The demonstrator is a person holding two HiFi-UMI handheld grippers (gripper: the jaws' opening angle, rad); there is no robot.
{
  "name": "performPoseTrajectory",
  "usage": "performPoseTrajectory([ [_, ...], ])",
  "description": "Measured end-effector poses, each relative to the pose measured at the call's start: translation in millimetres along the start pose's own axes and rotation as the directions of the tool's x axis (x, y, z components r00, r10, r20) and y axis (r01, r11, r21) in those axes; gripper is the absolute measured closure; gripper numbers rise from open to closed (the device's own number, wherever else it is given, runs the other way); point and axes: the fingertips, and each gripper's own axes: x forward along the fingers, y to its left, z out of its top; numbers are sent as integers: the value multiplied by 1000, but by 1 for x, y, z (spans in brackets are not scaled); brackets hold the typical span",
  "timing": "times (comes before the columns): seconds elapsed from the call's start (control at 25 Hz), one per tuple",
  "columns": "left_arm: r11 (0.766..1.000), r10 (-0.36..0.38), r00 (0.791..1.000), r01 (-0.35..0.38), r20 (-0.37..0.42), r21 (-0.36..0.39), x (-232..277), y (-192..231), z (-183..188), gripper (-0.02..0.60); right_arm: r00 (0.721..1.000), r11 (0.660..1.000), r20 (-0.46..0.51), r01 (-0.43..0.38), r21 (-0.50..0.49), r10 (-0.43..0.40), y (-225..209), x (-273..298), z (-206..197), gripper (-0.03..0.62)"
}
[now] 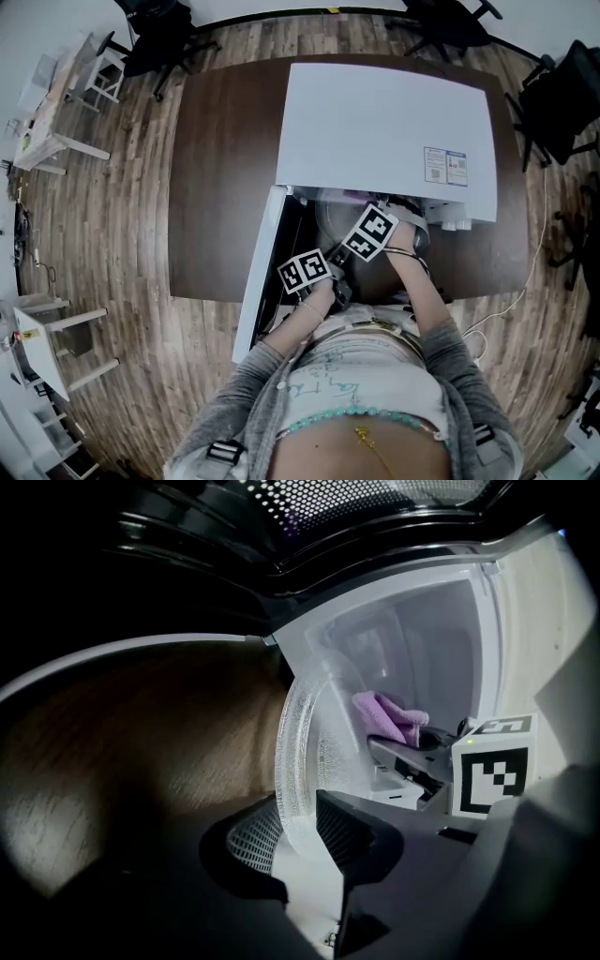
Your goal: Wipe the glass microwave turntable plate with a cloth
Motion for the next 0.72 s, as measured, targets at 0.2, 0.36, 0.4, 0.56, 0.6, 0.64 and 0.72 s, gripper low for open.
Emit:
performPoseTrajectory([
  [0.2,1000,0,1000,0,3,0,-1,0,0,474,1000,999,-29,5,54,-3,-1,-1,-22,479],
  [0.36,1000,-2,1000,2,3,-7,-1,0,0,474,999,997,-48,3,74,1,4,-5,-35,479],
  [0.4,1000,-3,1000,3,4,-9,-1,0,0,474,999,997,-53,2,82,3,6,-6,-39,479],
  [0.56,1000,-4,1000,4,5,-9,-1,0,0,474,998,994,-69,-4,111,12,13,-10,-53,479],
  [0.6,1000,-3,1000,4,4,-9,-1,0,0,474,997,993,-74,-5,115,13,14,-11,-57,479],
  [0.64,1000,-3,1000,3,2,-11,-1,1,-1,474,997,993,-78,-6,120,15,16,-12,-60,479],
  [0.72,1000,-3,1000,3,1,-16,-1,1,-1,474,996,991,-87,-9,132,21,20,-14,-66,479],
])
